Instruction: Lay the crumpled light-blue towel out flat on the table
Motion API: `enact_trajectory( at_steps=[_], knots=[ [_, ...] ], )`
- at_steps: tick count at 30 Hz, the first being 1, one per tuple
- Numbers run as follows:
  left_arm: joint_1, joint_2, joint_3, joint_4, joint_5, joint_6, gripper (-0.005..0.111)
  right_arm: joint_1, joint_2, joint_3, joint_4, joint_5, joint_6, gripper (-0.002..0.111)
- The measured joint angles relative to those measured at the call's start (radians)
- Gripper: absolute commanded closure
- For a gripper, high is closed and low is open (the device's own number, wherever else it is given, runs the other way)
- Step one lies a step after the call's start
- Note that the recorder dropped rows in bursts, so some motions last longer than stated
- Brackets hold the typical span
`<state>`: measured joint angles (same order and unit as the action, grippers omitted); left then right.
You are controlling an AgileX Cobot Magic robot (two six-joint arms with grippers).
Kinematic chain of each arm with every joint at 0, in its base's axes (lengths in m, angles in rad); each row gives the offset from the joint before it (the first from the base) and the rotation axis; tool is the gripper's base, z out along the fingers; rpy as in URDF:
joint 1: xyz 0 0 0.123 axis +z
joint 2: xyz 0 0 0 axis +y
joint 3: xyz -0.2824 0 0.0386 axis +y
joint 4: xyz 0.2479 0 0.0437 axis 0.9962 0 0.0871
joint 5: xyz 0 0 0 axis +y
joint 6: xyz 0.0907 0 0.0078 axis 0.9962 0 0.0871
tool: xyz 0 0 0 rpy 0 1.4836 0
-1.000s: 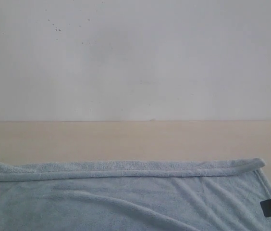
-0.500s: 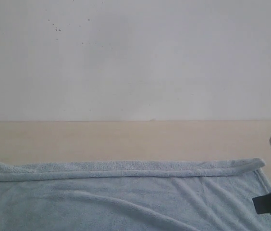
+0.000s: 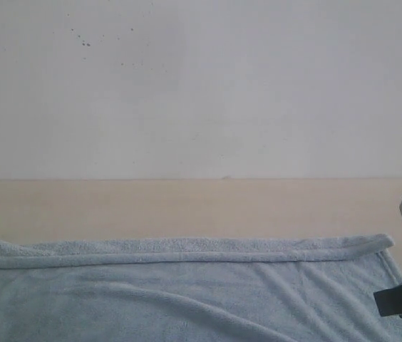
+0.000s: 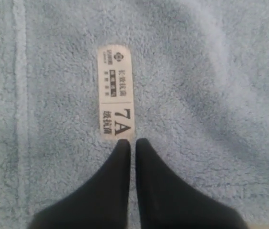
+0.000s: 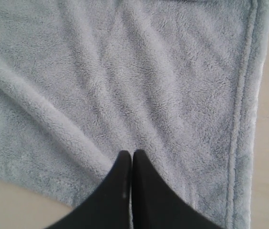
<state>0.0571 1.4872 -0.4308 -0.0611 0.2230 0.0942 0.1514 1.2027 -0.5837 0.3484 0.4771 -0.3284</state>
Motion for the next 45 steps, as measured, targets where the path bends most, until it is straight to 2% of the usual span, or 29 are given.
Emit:
enact_trajectory(
  at_steps=[6,11,16,20,22,29,34,37,45],
  knots=[
    [0.0,0.085,-0.002,0.004,0.005,-0.004,0.102,0.0,0.0,0.0,0.002,0.0,0.0,0.108],
    [0.0,0.097,-0.025,0.007,0.08,-0.052,0.102,0.0,0.0,0.0,0.003,0.0,0.0,0.108],
    [0.0,0.072,-0.026,0.005,0.246,-0.077,0.102,0.0,0.0,0.0,0.006,0.005,0.0,0.108],
    [0.0,0.013,-0.032,0.004,0.448,-0.083,0.102,0.0,0.0,0.0,0.017,0.021,0.0,0.108],
    [0.0,-0.029,-0.04,0.016,0.487,-0.083,0.102,0.0,0.0,0.0,0.044,0.021,-0.017,0.108],
    [0.0,-0.177,-0.118,0.045,0.447,-0.085,0.102,0.0,0.0,0.0,0.187,-0.02,-0.149,0.108],
    [0.0,-0.206,-0.226,0.054,0.381,-0.079,0.102,0.0,0.002,0.0,0.227,-0.191,-0.193,0.108],
    [0.0,-0.184,-0.278,0.061,0.351,-0.074,0.102,0.0,0.047,-0.026,0.231,-0.239,-0.2,0.108],
    [0.0,-0.024,-0.336,0.061,0.291,-0.066,0.102,0.0,0.349,-0.266,0.235,-0.166,-0.243,0.108]
  ],
)
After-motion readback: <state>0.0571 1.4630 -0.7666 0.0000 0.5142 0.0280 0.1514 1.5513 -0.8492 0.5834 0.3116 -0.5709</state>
